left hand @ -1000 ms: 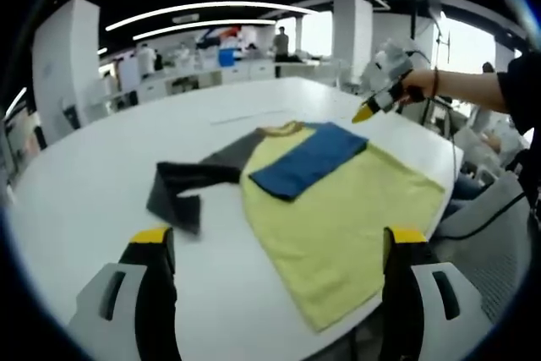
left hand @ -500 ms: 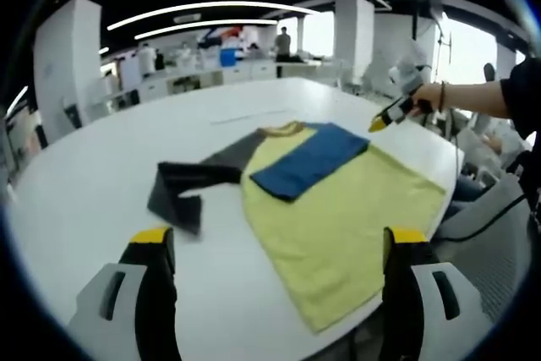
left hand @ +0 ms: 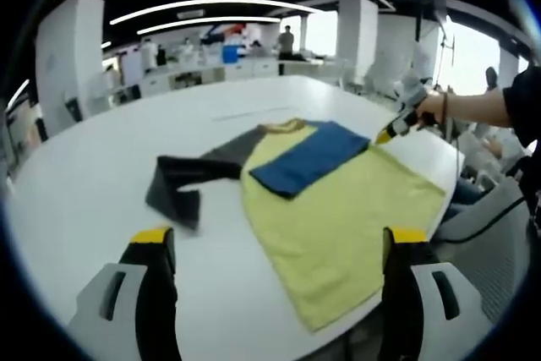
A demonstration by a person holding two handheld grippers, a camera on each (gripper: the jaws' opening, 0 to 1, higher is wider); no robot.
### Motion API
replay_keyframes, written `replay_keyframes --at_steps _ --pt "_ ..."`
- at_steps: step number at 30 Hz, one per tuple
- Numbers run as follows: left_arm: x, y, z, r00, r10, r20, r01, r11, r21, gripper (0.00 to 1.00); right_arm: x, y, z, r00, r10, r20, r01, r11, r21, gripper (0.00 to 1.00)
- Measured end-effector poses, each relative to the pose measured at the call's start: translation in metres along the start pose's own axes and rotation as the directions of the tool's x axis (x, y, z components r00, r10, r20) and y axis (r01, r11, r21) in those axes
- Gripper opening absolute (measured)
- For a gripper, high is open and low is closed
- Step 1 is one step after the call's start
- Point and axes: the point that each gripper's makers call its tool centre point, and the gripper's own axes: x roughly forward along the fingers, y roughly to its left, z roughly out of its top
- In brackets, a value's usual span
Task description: Fold the garment on the visible template until the final outline fits inside the template.
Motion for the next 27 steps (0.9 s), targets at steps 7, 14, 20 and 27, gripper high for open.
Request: replay_keyframes --at_steps 7,14,20,27 --pt "0.001 -0.001 -0.001 1.0 0.0 -0.006 0.0 1.0 -0.001 0.98 -0.003 0.012 0.0 1.0 0.019 0.001 -0.019 1.0 -0.022 0.21" --pt "0.002 -0.001 -0.002 1.0 -0.003 -0.007 0.003 1.0 -0.003 0.97 0.002 0.02 0.0 1.0 0.03 -0.005 -0.03 0.999 -0.033 0.13" --pt "0.0 0.002 -0.002 1.0 0.002 -0.008 -0.002 1.0 -0.004 0.97 0.004 0.026 0.006 0.998 0.064 0.016 -0.063 0.998 -0.024 0.03" --pt "-0.001 0.004 -0.003 1.0 0.01 -0.011 -0.01 1.0 -0.002 0.97 0.009 0.027 0.005 0.996 0.086 0.027 -0.087 0.995 0.043 0.0"
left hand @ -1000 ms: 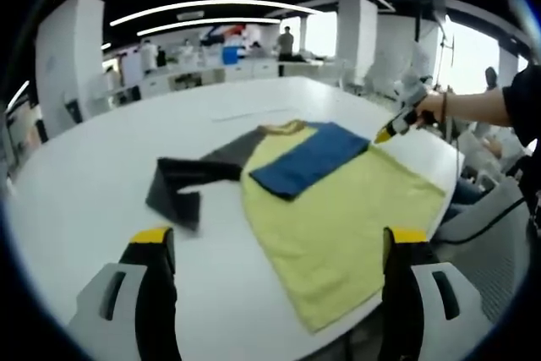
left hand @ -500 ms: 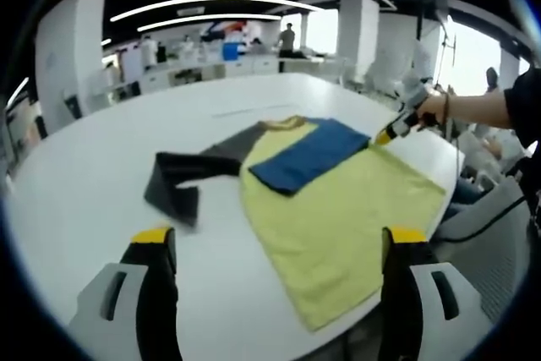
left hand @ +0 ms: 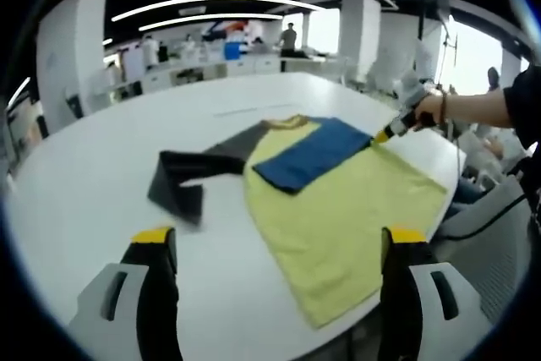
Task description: Fold the garment on the visible template until the final outline fits inside the template.
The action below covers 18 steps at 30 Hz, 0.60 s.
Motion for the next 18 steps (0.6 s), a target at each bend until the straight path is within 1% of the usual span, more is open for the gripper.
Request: replay_keyframes --at_steps 3,6,7,8,10,14,18 --pt "0.0 0.001 -0.001 1.0 0.002 -0.002 -0.002 1.0 0.003 0.97 0.003 0.0 0.0 1.0 0.013 0.007 -0.013 1.0 0.013 0.0" --pt "0.0 0.001 -0.001 1.0 0.005 -0.004 -0.005 1.0 0.002 0.97 0.002 -0.002 0.0 1.0 0.002 0.007 -0.002 1.0 -0.001 0.0" --pt "0.0 0.002 -0.001 1.0 0.005 -0.004 -0.005 1.0 0.002 0.97 0.001 -0.004 0.001 1.0 -0.006 0.005 0.006 1.0 -0.003 0.0" --pt "0.0 0.002 -0.001 1.0 0.005 -0.003 -0.005 1.0 0.001 0.97 -0.001 -0.011 0.001 0.999 -0.047 -0.002 0.047 0.999 -0.021 0.0" --pt "0.0 0.001 -0.001 1.0 0.005 -0.002 -0.005 1.0 0.002 0.97 -0.005 -0.024 -0.003 0.994 -0.105 -0.023 0.103 0.992 -0.08 0.0" --pt "0.001 0.0 -0.003 1.0 0.0 -0.01 0.0 1.0 0.008 0.97 -0.009 -0.026 -0.003 0.992 -0.124 -0.026 0.121 0.989 -0.085 0.0" --pt "0.002 -0.002 -0.001 1.0 -0.004 -0.009 0.004 1.0 0.012 0.97 -0.008 -0.028 -0.004 0.989 -0.143 -0.038 0.139 0.986 -0.091 0.0"
